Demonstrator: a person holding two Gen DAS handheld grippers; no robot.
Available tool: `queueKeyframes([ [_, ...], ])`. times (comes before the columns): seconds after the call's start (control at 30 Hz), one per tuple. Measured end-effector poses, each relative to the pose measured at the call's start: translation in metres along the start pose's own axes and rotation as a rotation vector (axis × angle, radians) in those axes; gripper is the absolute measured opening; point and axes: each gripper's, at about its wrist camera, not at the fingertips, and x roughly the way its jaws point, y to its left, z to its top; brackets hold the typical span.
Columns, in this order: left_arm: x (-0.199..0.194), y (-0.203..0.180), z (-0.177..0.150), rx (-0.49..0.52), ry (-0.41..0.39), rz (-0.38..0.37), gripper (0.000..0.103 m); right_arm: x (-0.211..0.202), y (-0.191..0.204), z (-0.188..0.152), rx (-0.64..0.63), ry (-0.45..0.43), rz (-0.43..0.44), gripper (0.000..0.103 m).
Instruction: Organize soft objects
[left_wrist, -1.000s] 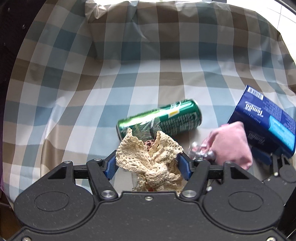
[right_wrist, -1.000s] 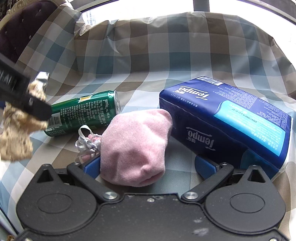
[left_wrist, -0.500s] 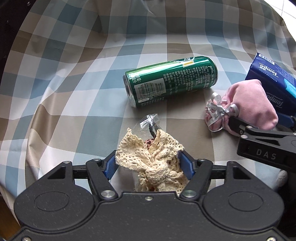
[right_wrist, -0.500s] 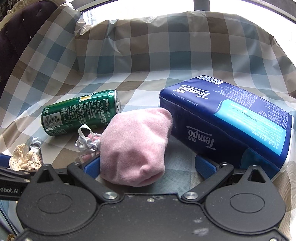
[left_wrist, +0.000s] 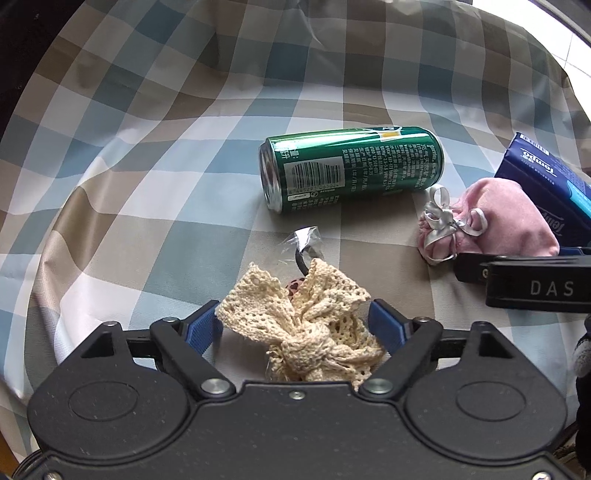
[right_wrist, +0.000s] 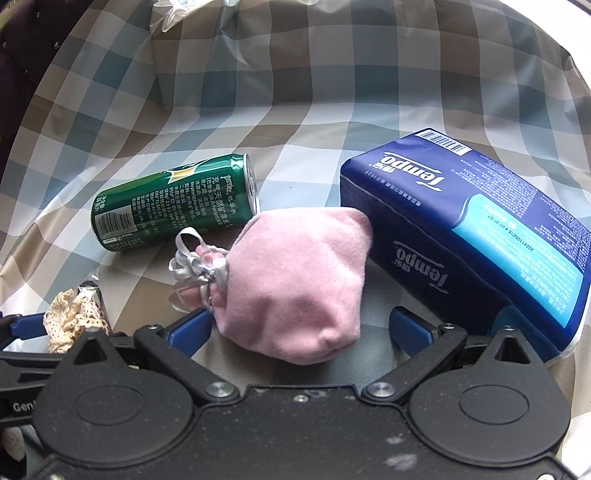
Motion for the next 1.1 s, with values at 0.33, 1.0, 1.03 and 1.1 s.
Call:
queueKeyframes([
  [0.33, 0.006, -0.004, -0.002, 0.020, 0.018, -0.025, 0.101, 0.007, 0.003, 0.013, 0.148, 0.051, -0.043, 0.103],
  [1.0, -0.012, 0.004, -0.006, -0.019, 0.000, -0.056, 0.061, -0.015, 0.027, 0.004, 0.172, -0.006, -0.130, 0.053],
  [1.03, -0.014, 0.004, -0.008, -0.026, 0.003, -0.067, 0.060, -0.019, 0.026, 0.002, 0.180, -0.008, -0.121, 0.052],
  [1.1, -0.020, 0.004, -0.011, -0.043, 0.007, -0.087, 0.058, -0.027, 0.025, -0.002, 0.187, -0.010, -0.110, 0.051],
])
